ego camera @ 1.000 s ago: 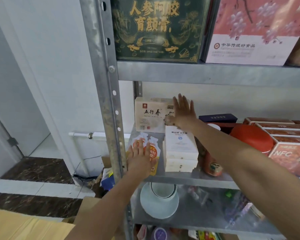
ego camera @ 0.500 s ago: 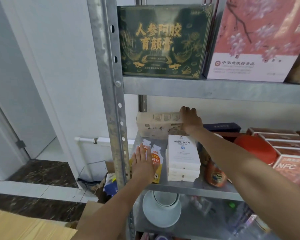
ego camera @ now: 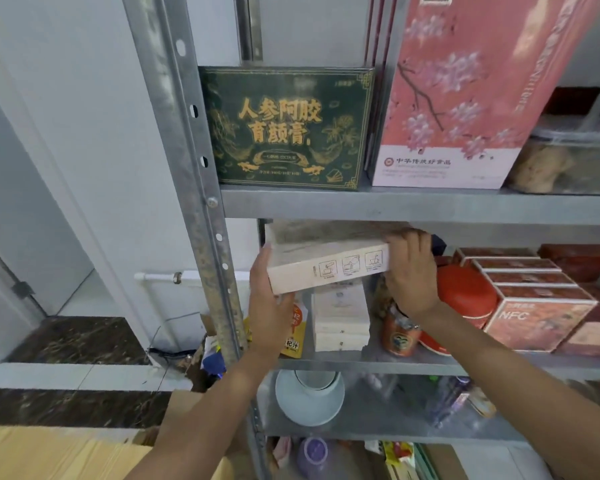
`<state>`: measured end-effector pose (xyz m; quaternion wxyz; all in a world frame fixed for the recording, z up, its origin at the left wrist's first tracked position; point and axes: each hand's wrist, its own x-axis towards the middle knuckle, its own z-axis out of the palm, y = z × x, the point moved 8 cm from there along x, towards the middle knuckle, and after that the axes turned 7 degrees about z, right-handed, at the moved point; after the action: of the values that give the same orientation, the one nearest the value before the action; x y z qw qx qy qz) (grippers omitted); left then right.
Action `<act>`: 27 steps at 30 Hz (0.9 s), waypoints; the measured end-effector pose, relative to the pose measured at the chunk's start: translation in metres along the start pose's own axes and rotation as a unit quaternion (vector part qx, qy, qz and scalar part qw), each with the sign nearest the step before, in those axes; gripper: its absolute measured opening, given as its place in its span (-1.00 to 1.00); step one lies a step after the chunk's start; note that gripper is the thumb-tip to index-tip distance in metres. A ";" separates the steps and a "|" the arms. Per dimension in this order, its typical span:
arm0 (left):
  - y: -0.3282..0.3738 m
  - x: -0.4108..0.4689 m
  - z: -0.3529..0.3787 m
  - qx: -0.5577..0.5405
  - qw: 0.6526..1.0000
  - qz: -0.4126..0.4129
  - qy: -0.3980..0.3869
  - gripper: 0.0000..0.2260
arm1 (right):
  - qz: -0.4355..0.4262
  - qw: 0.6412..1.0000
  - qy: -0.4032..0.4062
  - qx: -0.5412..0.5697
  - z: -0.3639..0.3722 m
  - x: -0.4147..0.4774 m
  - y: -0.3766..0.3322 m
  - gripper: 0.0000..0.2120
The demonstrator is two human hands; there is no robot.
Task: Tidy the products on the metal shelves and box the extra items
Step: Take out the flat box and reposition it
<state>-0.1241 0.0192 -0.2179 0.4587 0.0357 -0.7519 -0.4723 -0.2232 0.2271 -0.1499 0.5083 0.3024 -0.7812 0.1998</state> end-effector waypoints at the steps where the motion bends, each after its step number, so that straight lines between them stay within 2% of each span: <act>1: 0.007 -0.003 -0.004 0.037 0.999 0.032 0.006 -0.26 | 0.004 1.000 0.011 0.018 -0.011 -0.007 0.001 -0.48; 3: 0.022 -0.010 -0.014 0.082 0.992 0.096 0.017 -0.39 | 0.023 0.998 0.022 0.046 -0.030 -0.022 0.001 -0.47; 6: 0.039 -0.019 -0.025 0.097 0.984 0.150 0.003 -0.56 | 0.047 0.996 0.026 0.068 -0.056 -0.043 0.001 -0.43; 10: 0.070 -0.024 -0.037 0.123 0.971 0.204 -0.006 -0.48 | 0.032 0.993 0.035 0.112 -0.099 -0.044 -0.006 -0.57; 12: 0.086 -0.019 -0.045 0.084 0.972 0.218 -0.032 -0.48 | 0.025 0.991 0.024 0.128 -0.118 -0.039 -0.010 -0.59; 14: 0.096 -0.011 -0.052 0.015 0.981 0.175 -0.084 -0.53 | 0.029 0.988 0.006 0.150 -0.134 -0.031 -0.010 -0.55; 16: 0.102 -0.003 -0.055 -0.082 0.988 0.069 -0.112 -0.56 | 0.049 0.983 0.007 0.178 -0.146 -0.022 -0.006 -0.54; 18: 0.108 -0.001 -0.053 -0.203 0.974 -0.022 -0.098 -0.64 | 0.122 0.965 0.001 0.231 -0.152 -0.015 0.005 -0.48; 20: 0.104 -0.003 -0.052 -0.255 0.960 -0.101 -0.062 -0.71 | 0.248 0.907 -0.025 0.338 -0.146 -0.016 0.020 -0.34; 21: 0.100 -0.006 -0.050 -0.259 0.955 -0.137 -0.050 -0.63 | 0.314 0.864 -0.050 0.391 -0.139 -0.021 0.027 -0.30; 23: 0.095 -0.011 -0.045 -0.269 0.943 -0.193 -0.043 -0.50 | 0.431 0.766 -0.149 0.453 -0.118 -0.040 0.035 -0.33; 25: 0.089 -0.016 -0.038 -0.267 0.932 -0.242 -0.044 -0.54 | 0.526 0.647 -0.266 0.483 -0.095 -0.072 0.036 -0.32; 27: 0.079 -0.024 -0.031 -0.251 0.920 -0.295 -0.058 -0.59 | 0.577 0.570 -0.306 0.500 -0.083 -0.100 0.034 -0.31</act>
<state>-0.0578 0.0538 -0.1710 0.2482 0.1120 -0.5895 -0.7605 -0.1607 0.3307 -0.2078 -0.2156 0.0368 -0.6749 0.7047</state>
